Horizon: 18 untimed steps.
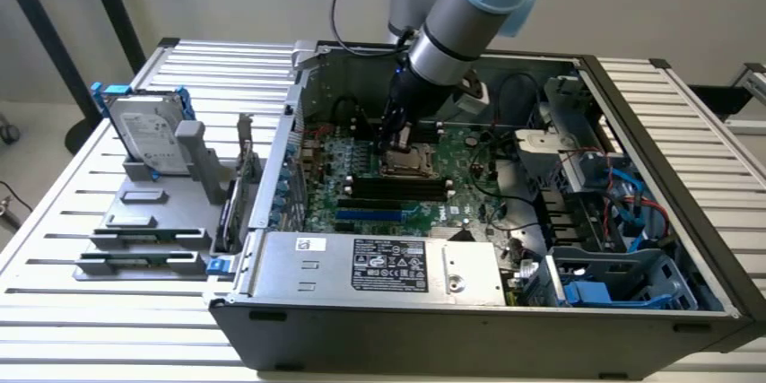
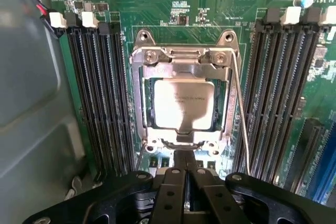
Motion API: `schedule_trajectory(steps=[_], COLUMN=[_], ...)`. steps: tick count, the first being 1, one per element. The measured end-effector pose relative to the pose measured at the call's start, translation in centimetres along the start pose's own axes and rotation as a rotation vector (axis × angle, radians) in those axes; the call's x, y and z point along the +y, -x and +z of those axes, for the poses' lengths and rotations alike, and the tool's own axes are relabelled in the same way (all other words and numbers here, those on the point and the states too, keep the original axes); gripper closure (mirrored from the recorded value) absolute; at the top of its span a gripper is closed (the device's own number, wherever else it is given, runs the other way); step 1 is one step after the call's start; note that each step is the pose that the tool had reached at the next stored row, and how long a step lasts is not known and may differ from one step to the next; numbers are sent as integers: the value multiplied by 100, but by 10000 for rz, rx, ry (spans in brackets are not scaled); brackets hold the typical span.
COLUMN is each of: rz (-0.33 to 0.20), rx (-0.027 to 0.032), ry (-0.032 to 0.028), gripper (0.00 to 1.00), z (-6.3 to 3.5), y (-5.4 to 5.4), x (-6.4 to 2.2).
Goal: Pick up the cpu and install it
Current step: 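Close the cpu cover, then install the first cpu locking lever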
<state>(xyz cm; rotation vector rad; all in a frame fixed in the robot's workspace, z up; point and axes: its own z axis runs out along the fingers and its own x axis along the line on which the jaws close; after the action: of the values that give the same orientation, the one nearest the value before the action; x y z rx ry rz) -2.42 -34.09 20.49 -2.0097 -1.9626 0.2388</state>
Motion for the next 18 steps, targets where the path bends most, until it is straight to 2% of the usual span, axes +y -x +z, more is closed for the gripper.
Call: schedule_trajectory(steps=[4, 7, 18], rz=[-12, -16, -16], rx=[38, 47, 49], ry=[-3, -5, -5], gripper=[89, 89, 89], z=[-5, -9, -7], y=[16, 23, 23], x=[-153, -234, -241])
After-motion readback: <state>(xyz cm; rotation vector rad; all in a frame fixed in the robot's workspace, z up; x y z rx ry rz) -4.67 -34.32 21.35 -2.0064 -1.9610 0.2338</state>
